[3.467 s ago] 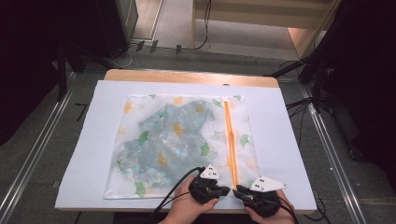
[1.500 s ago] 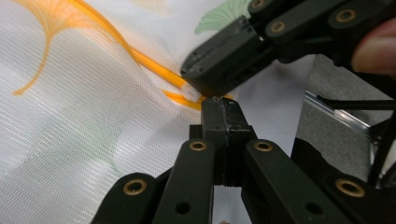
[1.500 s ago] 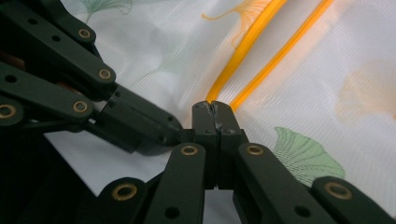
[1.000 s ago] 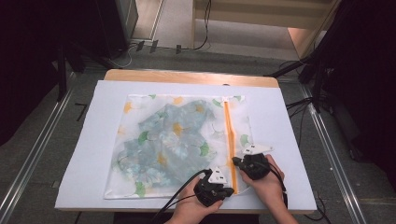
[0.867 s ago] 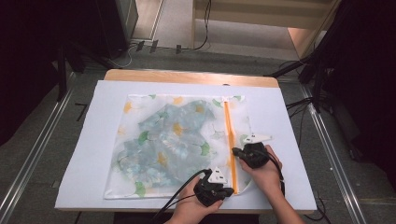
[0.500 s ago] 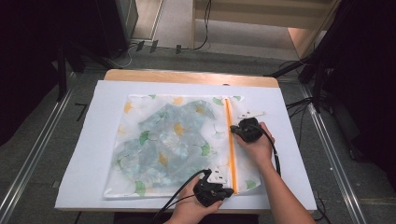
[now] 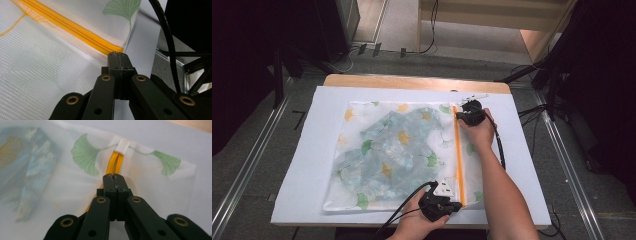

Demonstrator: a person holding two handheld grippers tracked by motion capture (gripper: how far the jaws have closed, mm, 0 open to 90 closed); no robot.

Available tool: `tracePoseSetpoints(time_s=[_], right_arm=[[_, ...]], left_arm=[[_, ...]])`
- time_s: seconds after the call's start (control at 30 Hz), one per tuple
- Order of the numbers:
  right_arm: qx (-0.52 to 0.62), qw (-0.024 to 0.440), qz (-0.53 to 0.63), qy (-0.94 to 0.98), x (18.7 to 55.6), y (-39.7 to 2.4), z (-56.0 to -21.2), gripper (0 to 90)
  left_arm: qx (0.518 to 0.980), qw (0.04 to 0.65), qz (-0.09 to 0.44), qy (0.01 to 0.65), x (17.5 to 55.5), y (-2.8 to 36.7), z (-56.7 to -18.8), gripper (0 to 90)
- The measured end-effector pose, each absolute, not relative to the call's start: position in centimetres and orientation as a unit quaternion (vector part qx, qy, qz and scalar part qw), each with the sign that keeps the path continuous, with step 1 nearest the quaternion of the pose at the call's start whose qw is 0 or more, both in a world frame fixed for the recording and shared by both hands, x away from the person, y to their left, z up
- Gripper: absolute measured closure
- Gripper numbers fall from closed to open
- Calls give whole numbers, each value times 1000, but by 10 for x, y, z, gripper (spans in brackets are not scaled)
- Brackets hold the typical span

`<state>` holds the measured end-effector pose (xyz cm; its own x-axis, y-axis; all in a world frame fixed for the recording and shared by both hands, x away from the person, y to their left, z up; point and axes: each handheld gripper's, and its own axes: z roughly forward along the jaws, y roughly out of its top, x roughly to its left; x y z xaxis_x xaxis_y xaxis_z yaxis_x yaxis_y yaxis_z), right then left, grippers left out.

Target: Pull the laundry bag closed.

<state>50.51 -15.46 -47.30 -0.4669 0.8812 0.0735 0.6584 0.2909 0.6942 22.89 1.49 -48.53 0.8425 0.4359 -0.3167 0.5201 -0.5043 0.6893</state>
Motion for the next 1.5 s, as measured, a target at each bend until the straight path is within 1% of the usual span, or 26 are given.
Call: tracePoseSetpoints(time_s=[0.2, 0.3, 0.33, 0.37, 0.4, 0.47, 0.5, 0.53, 0.57, 0.63, 0.7, 0.77, 0.83, 0.87, 0.93, 0.97, 1.0, 1.03, 1.07, 1.1, 1.2, 1.23, 1.27, 1.3, 1.37, 1.5], right_arm=[[512, 160, 338, 773, 535, -146, -472, 900], [524, 161, 331, 768, 534, -142, -470, 900], [533, 157, 334, 761, 532, -143, -470, 873], [544, 155, 342, 750, 528, -144, -470, 816], [549, 149, 356, 741, 522, -146, -471, 781], [545, 137, 381, 734, 507, -152, -475, 746], [540, 140, 391, 732, 498, -156, -479, 735], [534, 145, 395, 733, 489, -160, -482, 717], [532, 145, 405, 729, 480, -164, -484, 701], [530, 143, 414, 726, 465, -172, -483, 651], [524, 153, 424, 723, 450, -179, -479, 611], [523, 145, 435, 718, 437, -184, -476, 567], [516, 142, 450, 715, 422, -189, -473, 544], [507, 139, 457, 718, 413, -191, -471, 503], [495, 147, 457, 724, 401, -193, -470, 446], [488, 150, 457, 728, 394, -194, -471, 395], [482, 155, 457, 731, 386, -196, -472, 315], [483, 159, 452, 733, 381, -197, -473, 254], [486, 155, 449, 734, 374, -199, -476, 177], [485, 150, 450, 735, 371, -200, -477, 138], [483, 151, 448, 737, 353, -206, -481, 91], [482, 150, 448, 738, 349, -208, -479, 78], [480, 151, 445, 741, 345, -209, -478, 65], [481, 149, 446, 740, 341, -211, -478, 50], [478, 146, 444, 743, 331, -215, -477, 25], [473, 142, 449, 745, 312, -224, -477, 9]], left_arm=[[865, 413, -55, 280, 230, 15, -485, 900], [860, 416, -71, 287, 233, 16, -486, 900], [863, 415, -67, 282, 232, 17, -485, 900], [862, 417, -69, 280, 232, 18, -485, 900], [860, 420, -71, 281, 231, 20, -485, 900], [852, 436, -72, 280, 232, 24, -483, 900], [847, 442, -74, 287, 233, 27, -482, 900], [839, 452, -70, 294, 234, 29, -481, 848], [834, 458, -66, 299, 234, 32, -480, 772], [830, 469, -61, 296, 233, 36, -479, 715], [828, 474, -52, 295, 232, 42, -478, 624], [821, 484, -31, 302, 231, 50, -474, 559], [816, 491, -6, 305, 231, 62, -468, 489], [815, 493, 2, 304, 232, 66, -466, 440], [811, 498, 14, 307, 235, 81, -463, 377], [811, 493, 24, 315, 238, 92, -462, 334], [808, 491, 32, 324, 239, 98, -462, 290], [806, 487, 41, 335, 242, 111, -463, 268], [802, 487, 42, 343, 244, 119, -464, 249], [798, 486, 42, 354, 247, 129, -465, 236], [784, 491, 39, 378, 255, 155, -466, 168], [778, 495, 33, 385, 258, 163, -465, 130], [770, 503, 28, 391, 260, 171, -464, 115], [766, 508, 27, 393, 262, 178, -462, 107], [762, 514, 40, 392, 265, 192, -458, 105], [771, 502, 67, 386, 267, 216, -454, 102]])
